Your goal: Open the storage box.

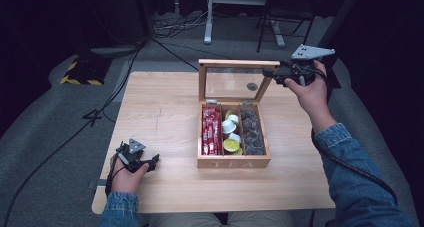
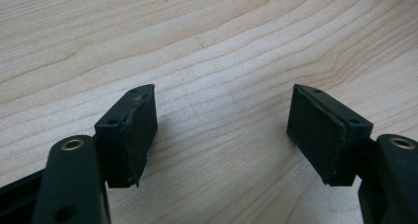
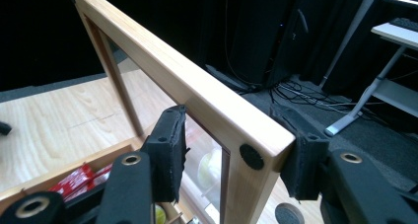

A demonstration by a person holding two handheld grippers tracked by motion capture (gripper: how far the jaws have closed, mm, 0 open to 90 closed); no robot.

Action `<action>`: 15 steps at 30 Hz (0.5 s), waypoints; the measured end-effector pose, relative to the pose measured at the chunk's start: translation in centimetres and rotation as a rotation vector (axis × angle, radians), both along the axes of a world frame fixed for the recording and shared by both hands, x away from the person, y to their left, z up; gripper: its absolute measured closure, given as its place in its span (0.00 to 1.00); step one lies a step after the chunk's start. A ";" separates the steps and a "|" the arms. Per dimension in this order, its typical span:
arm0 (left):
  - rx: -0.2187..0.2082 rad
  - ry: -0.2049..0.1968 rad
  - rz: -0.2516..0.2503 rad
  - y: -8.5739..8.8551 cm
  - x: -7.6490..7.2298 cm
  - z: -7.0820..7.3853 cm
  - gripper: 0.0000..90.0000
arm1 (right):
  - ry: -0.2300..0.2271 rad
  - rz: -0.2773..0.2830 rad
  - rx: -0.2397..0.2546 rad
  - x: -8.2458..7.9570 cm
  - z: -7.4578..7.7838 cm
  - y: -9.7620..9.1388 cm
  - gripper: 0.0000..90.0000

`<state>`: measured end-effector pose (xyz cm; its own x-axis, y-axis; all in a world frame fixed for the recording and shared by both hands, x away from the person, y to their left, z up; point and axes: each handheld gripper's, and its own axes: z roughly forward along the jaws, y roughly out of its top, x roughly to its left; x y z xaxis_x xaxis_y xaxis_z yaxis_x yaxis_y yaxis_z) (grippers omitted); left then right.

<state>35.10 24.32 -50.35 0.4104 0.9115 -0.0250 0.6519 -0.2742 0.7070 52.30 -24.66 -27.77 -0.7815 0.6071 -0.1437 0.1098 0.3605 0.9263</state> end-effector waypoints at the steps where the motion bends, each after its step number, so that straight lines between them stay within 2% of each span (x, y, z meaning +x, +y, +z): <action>1: 0.000 0.000 0.000 0.0 0.0 0.0 0.30 | 0.003 -0.004 0.004 0.2 0.0 0.1 0.56; 15: -0.001 0.005 -0.002 -0.1 0.4 0.0 0.29 | 0.030 -0.048 0.030 3.4 0.2 0.6 0.51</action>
<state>35.46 24.26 -50.33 0.4121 0.9107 -0.0278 0.6552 -0.2750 0.7036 55.73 -24.03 -27.62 -0.7549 0.6480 -0.1014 0.1547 0.3262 0.9326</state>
